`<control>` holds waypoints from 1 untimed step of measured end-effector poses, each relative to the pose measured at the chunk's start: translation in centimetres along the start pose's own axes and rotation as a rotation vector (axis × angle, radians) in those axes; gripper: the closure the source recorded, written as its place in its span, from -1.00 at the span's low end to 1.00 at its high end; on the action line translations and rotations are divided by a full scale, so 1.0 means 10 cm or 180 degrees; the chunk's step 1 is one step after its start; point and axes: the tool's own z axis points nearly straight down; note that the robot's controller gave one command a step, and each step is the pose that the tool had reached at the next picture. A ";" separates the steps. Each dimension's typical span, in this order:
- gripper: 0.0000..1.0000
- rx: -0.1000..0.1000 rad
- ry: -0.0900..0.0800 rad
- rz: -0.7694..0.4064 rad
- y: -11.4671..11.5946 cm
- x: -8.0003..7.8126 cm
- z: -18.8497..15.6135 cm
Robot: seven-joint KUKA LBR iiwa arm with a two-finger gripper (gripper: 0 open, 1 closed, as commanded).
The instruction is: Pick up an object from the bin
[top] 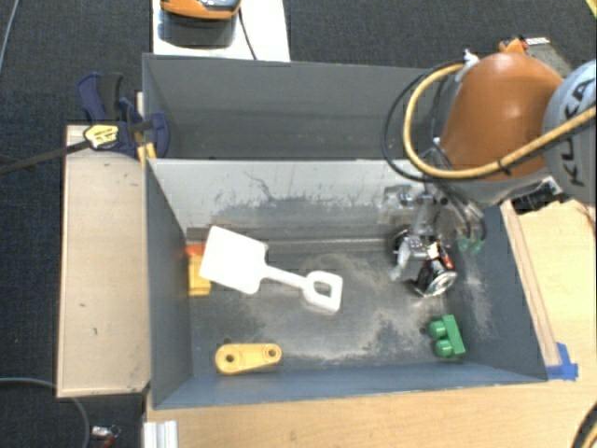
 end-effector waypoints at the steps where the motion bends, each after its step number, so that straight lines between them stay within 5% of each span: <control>1: -1.00 0.0000 0.0000 0.0000 0.00 0.00 0.00</control>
Offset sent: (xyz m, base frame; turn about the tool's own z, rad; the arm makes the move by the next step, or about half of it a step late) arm -0.0067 0.0796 -0.0771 -0.0579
